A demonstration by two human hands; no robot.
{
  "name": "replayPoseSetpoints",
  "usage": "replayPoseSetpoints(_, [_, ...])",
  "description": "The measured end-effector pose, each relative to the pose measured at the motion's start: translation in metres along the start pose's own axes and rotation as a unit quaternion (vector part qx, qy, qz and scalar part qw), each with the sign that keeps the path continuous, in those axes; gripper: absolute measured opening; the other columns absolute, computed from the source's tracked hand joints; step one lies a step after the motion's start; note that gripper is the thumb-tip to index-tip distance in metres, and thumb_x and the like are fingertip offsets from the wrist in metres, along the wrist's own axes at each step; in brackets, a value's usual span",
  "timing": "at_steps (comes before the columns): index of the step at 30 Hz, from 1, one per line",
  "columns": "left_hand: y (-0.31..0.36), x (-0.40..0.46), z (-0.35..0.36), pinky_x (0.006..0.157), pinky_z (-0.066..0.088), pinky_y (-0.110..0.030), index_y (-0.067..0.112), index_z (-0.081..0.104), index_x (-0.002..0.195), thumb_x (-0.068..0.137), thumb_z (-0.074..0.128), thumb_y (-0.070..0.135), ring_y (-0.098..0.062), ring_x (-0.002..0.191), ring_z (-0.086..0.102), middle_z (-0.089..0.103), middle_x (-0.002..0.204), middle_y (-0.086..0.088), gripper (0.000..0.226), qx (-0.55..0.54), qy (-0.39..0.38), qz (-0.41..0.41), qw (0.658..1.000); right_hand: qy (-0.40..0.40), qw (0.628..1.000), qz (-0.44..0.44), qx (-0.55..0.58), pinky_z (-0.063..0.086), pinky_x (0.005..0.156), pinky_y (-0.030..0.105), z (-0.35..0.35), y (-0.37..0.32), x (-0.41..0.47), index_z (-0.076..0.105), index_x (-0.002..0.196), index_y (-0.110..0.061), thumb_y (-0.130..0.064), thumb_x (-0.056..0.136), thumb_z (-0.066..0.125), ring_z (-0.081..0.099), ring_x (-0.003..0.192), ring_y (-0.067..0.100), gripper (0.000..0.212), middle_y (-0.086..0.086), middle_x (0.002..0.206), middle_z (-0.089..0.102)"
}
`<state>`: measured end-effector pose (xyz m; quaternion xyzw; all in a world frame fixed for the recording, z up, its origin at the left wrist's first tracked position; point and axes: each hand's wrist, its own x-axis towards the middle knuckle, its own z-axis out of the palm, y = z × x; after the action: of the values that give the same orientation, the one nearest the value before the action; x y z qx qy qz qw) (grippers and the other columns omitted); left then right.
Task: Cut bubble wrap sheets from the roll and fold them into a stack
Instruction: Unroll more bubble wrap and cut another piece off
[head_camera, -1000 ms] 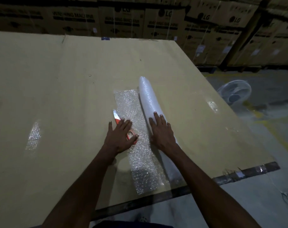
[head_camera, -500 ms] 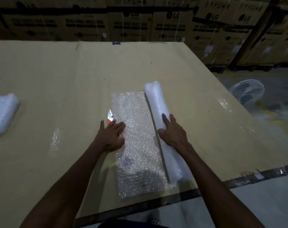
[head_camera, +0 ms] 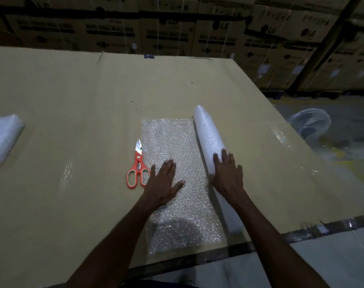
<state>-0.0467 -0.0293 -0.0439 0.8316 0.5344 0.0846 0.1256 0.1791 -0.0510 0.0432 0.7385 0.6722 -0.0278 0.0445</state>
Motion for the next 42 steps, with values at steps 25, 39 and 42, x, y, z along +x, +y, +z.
replayPoseSetpoints(25, [0.001, 0.001, -0.001, 0.123, -0.006, -0.049, 0.004, 0.011, 0.158, 0.091, 0.009, 0.071, -0.024, 0.155, -0.003, 0.001, 0.167, -0.011, 0.094, 0.011, -0.002, -0.011, 1.000, 0.003, 0.999, 0.038, 0.014, 0.033, 0.110, 0.067, 0.018, 0.076, 0.002, -0.005, 0.162, -0.017, -0.052, 0.102, 0.045, 0.001, 0.155, 0.042, 0.086, 0.014, 0.169, -0.013])
replayPoseSetpoints(39, [0.006, -0.007, 0.000, 0.122, -0.010, -0.043, 0.010, 0.004, 0.160, 0.098, 0.024, 0.070, -0.015, 0.153, -0.014, -0.009, 0.167, -0.005, 0.089, -0.007, -0.005, -0.036, 0.999, 0.039, 0.995, 0.054, -0.072, 0.052, 0.078, 0.065, 0.034, 0.066, 0.000, 0.039, 0.154, -0.004, -0.035, 0.087, 0.068, 0.048, 0.132, 0.053, 0.079, 0.029, 0.158, 0.034])
replayPoseSetpoints(42, [0.006, -0.007, -0.001, 0.122, -0.010, -0.044, 0.010, 0.003, 0.160, 0.096, 0.019, 0.073, -0.015, 0.153, -0.013, -0.008, 0.167, -0.005, 0.091, 0.002, -0.013, -0.038, 0.999, 0.055, 0.990, 0.050, -0.119, 0.053, 0.082, 0.063, 0.032, 0.052, -0.003, 0.044, 0.152, -0.005, -0.031, 0.088, 0.061, 0.046, 0.135, 0.051, 0.071, 0.028, 0.159, 0.034])
